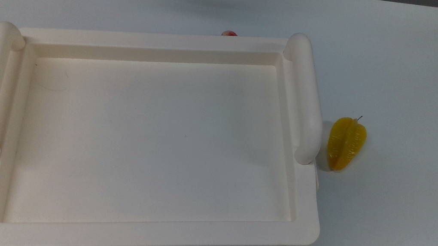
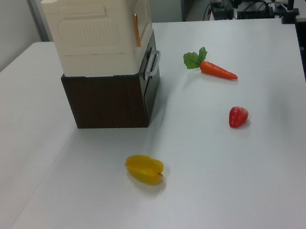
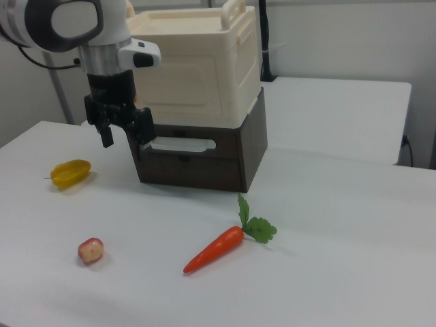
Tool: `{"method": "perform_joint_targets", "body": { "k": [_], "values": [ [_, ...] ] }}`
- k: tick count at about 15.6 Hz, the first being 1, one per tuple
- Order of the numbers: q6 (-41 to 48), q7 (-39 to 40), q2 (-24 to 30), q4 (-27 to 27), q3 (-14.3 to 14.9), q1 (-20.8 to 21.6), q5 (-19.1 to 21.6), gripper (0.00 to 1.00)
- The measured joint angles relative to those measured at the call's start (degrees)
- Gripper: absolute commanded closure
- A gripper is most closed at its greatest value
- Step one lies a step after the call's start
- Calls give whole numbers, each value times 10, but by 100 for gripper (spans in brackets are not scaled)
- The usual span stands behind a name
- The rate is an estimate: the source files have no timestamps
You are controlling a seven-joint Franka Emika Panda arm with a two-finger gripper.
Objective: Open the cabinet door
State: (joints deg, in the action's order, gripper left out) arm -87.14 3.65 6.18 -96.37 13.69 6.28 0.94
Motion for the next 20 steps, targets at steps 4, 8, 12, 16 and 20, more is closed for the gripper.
{"method": "perform_joint_targets", "body": {
  "k": [4, 8, 12, 16, 20],
  "values": [
    [0, 0, 0, 3, 0, 0, 0, 0],
    [0, 0, 0, 4, 0, 0, 0, 0],
    [0, 0, 0, 6, 0, 0, 0, 0],
    [-17, 0, -14, 19, -4, 1, 1, 0],
    [-67, 0, -62, 40, -26, 13, 9, 0]
  ]
}}
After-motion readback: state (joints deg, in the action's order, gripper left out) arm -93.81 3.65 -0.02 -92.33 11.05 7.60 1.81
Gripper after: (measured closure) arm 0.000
